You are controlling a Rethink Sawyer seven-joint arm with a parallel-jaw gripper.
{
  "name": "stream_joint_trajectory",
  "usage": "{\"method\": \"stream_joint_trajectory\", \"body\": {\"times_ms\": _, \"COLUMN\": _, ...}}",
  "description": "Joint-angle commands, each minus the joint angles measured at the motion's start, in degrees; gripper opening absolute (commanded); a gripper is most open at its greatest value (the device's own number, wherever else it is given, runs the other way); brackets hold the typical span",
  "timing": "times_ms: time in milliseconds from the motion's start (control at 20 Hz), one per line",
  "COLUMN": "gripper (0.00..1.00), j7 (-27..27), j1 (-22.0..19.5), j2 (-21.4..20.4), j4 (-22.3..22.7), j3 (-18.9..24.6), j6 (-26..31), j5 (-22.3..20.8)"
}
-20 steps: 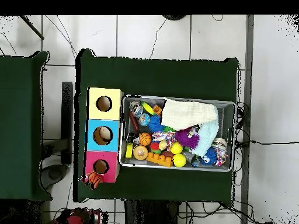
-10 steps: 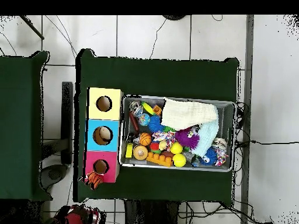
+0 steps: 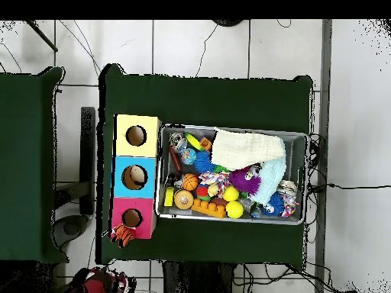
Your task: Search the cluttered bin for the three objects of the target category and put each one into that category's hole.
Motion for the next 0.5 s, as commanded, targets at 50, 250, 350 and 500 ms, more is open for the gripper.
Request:
{"method": "stream_joint_trajectory", "body": {"times_ms": 50, "gripper": 1.0, "j7": 13.3, "j1": -1.8, "j2": 4.1, "j4": 3.9, "j3": 6.1, "j6": -4.7, "j5": 2.9}}
{"method": "stream_joint_trajectory", "body": {"times_ms": 250, "gripper": 1.0, "j7": 13.1, "j1": -3.7, "j2": 3.8, "j4": 6.8, "j3": 10.3, "j6": -7.6, "j5": 5.9}}
{"method": "stream_joint_trajectory", "body": {"times_ms": 350, "gripper": 1.0, "j7": 13.4, "j1": -4.0, "j2": 4.2, "j4": 7.5, "j3": 11.2, "j6": -8.4, "j5": 6.4}}
{"method": "stream_joint_trajectory", "body": {"times_ms": 500, "gripper": 1.0, "j7": 14.0, "j1": -5.6, "j2": 5.4, "j4": 9.1, "j3": 14.9, "j6": -11.4, "j5": 8.1}}
